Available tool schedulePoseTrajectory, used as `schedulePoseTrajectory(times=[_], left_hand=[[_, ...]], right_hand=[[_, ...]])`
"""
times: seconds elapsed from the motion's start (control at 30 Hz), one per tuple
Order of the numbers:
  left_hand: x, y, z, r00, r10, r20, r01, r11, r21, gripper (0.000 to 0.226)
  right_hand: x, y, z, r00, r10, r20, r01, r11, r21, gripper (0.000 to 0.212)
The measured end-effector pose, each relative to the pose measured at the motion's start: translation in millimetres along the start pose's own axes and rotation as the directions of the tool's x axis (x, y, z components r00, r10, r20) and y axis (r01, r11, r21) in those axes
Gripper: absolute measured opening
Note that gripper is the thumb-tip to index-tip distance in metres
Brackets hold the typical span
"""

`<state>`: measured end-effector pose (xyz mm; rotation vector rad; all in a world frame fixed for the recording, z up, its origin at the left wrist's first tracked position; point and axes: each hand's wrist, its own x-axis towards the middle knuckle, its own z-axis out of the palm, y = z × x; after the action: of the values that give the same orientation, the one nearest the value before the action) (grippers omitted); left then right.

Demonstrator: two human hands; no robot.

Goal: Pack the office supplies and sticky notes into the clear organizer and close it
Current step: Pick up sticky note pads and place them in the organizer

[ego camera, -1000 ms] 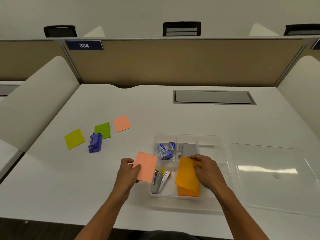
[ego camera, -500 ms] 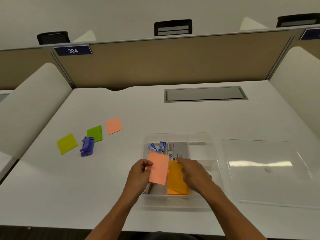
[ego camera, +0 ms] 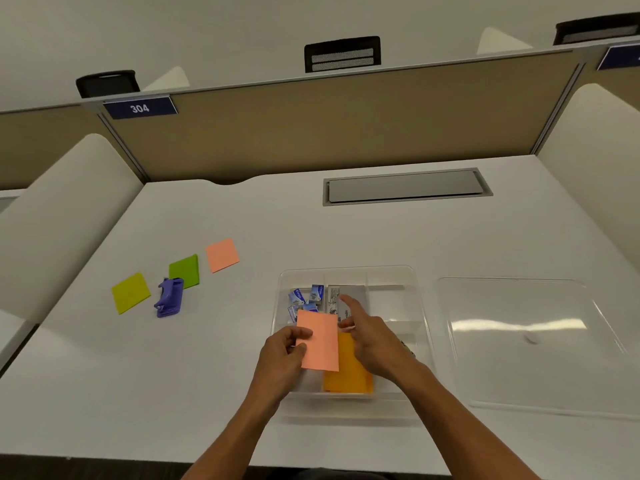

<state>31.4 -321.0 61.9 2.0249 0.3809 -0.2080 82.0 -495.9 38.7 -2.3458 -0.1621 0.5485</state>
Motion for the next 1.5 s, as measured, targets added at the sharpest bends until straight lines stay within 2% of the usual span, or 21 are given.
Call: schedulePoseTrajectory(times=[0.1, 0.3, 0.4, 0.47, 0.67, 0.77, 0.97, 1.17, 1.5], left_hand=[[-1, -2, -1, 1.0, 0.007, 0.023, -0.008, 1.0, 0.012, 0.025], [-3, -1, 4, 0.997, 0.011, 0.083, -0.015, 0.998, 0.06, 0.019], [-2, 0, 8, 0.992, 0.002, 0.13, -0.014, 0.996, 0.091, 0.022], [-1, 1, 12, 0.986, -0.011, 0.165, -0.018, 0.984, 0.176, 0.028], [7, 3, 23, 0.954, -0.045, 0.296, -0.062, 0.937, 0.345, 0.037], [11, 3, 30, 0.949, -0.042, 0.313, -0.096, 0.905, 0.413, 0.043], [15, 6, 33, 0.958, -0.014, 0.287, -0.119, 0.89, 0.44, 0.039], [18, 3, 23, 0.979, 0.124, 0.162, -0.187, 0.865, 0.467, 0.033], [21, -11, -10, 0.988, 0.154, 0.023, -0.149, 0.886, 0.439, 0.023]], right_hand=[[1, 4, 2, 1.0, -0.015, -0.017, 0.016, 0.998, 0.061, 0.093], [-3, 16, -5, 0.974, -0.004, -0.224, 0.071, 0.954, 0.292, 0.067], [-7, 17, -12, 0.951, -0.008, -0.308, 0.111, 0.941, 0.319, 0.052], [-9, 18, -16, 0.941, -0.006, -0.339, 0.126, 0.934, 0.333, 0.047], [-16, 20, -24, 0.937, -0.004, -0.35, 0.137, 0.924, 0.356, 0.04], [-18, 21, -25, 0.933, -0.004, -0.359, 0.141, 0.924, 0.355, 0.038], [-19, 24, -21, 0.937, 0.0, -0.349, 0.13, 0.928, 0.349, 0.033], [-19, 21, -18, 0.948, -0.025, -0.318, 0.137, 0.932, 0.336, 0.037], [-8, -3, -4, 0.953, -0.08, -0.291, 0.183, 0.92, 0.346, 0.03]])
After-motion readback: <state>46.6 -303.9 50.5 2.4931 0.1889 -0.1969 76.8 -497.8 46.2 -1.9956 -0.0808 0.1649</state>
